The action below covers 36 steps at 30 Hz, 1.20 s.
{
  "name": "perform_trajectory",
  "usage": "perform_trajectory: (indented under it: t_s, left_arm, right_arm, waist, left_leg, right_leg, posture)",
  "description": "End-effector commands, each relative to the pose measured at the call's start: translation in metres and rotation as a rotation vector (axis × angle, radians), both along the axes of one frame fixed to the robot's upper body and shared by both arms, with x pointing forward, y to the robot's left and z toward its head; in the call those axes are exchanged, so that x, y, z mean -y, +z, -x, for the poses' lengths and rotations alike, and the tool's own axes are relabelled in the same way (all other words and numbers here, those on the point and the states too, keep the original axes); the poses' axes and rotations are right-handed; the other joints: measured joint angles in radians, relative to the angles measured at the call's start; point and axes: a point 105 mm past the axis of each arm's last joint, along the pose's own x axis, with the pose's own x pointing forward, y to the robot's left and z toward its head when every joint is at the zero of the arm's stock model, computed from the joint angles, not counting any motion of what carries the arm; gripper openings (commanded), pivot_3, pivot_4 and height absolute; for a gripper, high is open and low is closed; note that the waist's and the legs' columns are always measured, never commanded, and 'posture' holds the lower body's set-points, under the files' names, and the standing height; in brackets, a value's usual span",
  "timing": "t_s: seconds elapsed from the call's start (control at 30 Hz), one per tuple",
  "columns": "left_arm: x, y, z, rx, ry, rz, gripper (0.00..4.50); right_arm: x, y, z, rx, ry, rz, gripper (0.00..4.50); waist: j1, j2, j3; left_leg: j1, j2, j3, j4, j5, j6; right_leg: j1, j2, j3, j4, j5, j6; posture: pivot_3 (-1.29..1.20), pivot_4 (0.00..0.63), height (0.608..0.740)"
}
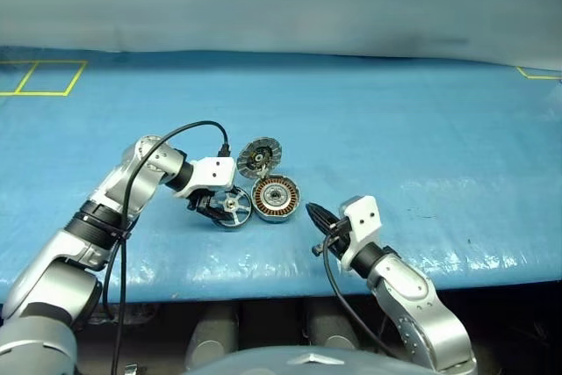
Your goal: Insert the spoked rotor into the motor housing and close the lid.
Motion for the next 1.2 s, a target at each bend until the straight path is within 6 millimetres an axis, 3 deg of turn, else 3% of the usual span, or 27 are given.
perform_trajectory:
  t_s: [0.03, 0.4, 0.67, 0.93, 1.13, 1.2]
  left_arm:
    - [0.001, 0.005, -0.003, 0.026, -0.015, -0.01, 3.08]
    - [-0.006, 0.002, -0.003, 0.021, -0.005, -0.05, 3.08]
    - [-0.014, 0.011, -0.003, 0.026, 0.003, -0.056, 1.27]
    - [-0.026, 0.034, 0.017, 0.01, -0.057, -0.086, 1.26]
    - [-0.006, 0.054, 0.047, -0.066, -0.191, 0.014, 1.26]
    - [0.006, 0.064, 0.049, -0.069, -0.213, 0.089, 1.26]
  right_arm:
    - [-0.002, 0.012, 0.002, 0.045, 0.037, -0.015, 0.0]
    - [-0.009, 0.006, 0.001, 0.038, 0.031, -0.009, 0.0]
    - [-0.011, 0.004, 0.0, 0.034, 0.025, 0.001, 0.0]
    - [-0.013, 0.001, -0.001, 0.029, 0.027, 0.014, 0.0]
    - [-0.012, 0.002, -0.001, 0.029, 0.032, 0.014, 0.0]
    - [-0.011, 0.001, 0.0, 0.026, 0.035, 0.014, 0.0]
  waist:
    - [0.0, 0.0, 0.0]
    - [0.001, 0.0, 0.0]
    - [0.002, 0.0, 0.0]
    - [-0.001, 0.0, 0.0]
    - [0.002, 0.0, 0.0]
    - [0.003, 0.0, 0.0]
  left_leg:
    - [0.0, 0.0, 0.0, 0.0, 0.0, 0.0]
    - [0.0, 0.0, 0.0, 0.001, 0.0, 0.0]
    - [0.0, 0.0, 0.0, 0.001, 0.0, 0.0]
    - [-0.001, 0.0, -0.001, -0.001, 0.0, 0.0]
    - [-0.001, 0.0, 0.0, 0.0, 0.0, 0.0]
    - [-0.001, 0.0, -0.001, 0.0, 0.0, 0.0]
  right_leg:
    - [0.0, 0.0, 0.0, 0.0, 0.0, 0.0]
    - [0.0, 0.0, 0.0, 0.0, 0.0, 0.0]
    - [0.001, 0.0, 0.0, 0.001, 0.0, 0.0]
    - [-0.002, 0.0, 0.0, 0.001, 0.0, 0.0]
    - [-0.001, 0.0, 0.0, 0.0, 0.0, 0.0]
    - [-0.001, 0.0, 0.0, 0.0, 0.0, 0.0]
  posture:
    - [0.0, 0.15, 0.74]
    - [0.0, 0.15, 0.74]
    - [0.0, 0.15, 0.74]
    - [0.0, 0.15, 0.74]
    - [0.0, 0.15, 0.74]
    - [0.0, 0.15, 0.74]
